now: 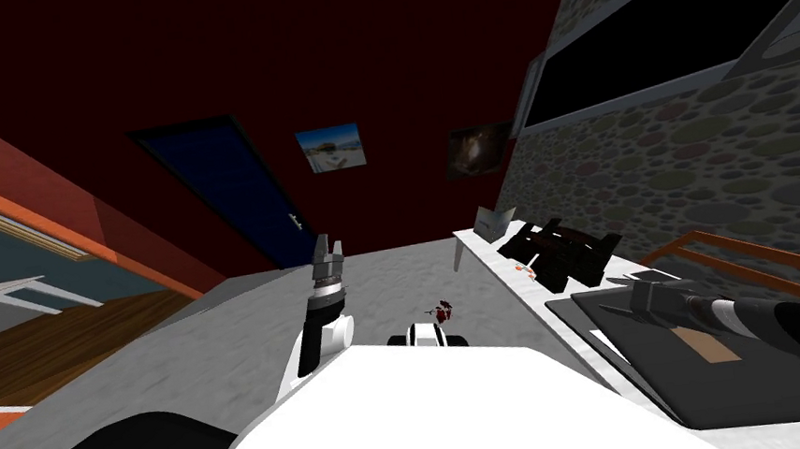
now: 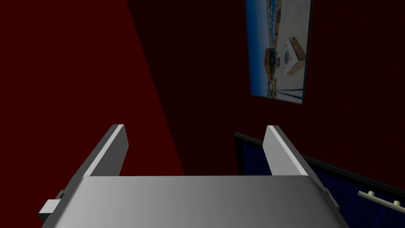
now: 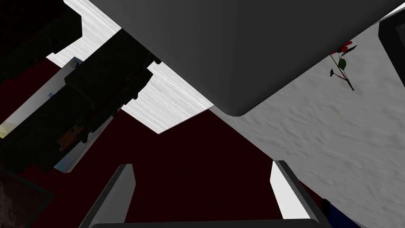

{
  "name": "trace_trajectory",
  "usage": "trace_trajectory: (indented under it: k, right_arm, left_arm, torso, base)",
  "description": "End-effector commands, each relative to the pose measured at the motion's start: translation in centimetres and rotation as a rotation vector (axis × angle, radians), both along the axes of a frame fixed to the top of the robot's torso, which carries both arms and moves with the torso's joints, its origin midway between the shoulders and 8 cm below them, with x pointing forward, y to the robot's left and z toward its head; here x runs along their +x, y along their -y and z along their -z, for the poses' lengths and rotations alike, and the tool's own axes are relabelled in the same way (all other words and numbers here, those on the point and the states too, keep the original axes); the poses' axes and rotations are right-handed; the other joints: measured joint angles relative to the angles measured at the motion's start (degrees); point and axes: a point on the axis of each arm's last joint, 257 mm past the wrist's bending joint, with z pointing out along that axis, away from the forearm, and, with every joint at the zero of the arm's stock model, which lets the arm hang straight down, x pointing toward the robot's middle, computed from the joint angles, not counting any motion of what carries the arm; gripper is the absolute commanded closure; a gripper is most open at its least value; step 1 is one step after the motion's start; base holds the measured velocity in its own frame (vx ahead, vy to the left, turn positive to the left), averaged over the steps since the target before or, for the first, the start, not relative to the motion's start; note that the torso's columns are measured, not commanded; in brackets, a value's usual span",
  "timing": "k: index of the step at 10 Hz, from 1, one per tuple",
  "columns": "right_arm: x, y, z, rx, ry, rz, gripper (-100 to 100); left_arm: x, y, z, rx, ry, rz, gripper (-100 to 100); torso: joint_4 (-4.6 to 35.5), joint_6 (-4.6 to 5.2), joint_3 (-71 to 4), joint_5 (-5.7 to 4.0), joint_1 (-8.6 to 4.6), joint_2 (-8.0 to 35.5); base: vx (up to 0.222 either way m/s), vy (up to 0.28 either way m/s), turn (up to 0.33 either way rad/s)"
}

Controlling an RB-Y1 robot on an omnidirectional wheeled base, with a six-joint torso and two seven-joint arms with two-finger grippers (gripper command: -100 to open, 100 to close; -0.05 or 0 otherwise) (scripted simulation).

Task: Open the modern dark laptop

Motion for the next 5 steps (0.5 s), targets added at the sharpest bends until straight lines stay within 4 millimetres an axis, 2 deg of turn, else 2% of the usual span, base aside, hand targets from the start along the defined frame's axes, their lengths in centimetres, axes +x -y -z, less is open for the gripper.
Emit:
trace_trajectory:
  k: [1, 5]
  right_arm:
    - [0.0, 0.0, 0.01, 0.0, 0.0, 0.0, 0]
    - [0.0, 0.0, 0.01, 0.0, 0.0, 0.0, 0]
  left_arm:
    - [0.0, 0.0, 0.0, 0.0, 0.0, 0.0, 0]
    - [0.0, 0.0, 0.0, 0.0, 0.0, 0.0, 0]
  torso:
    - [0.0, 0.01, 0.0, 0.01, 0.01, 0.0]
    - [0.0, 0.01, 0.0, 0.04, 0.08, 0.0]
  base:
    - [0.0, 0.0, 0.0]
    - [0.0, 0.0, 0.0]
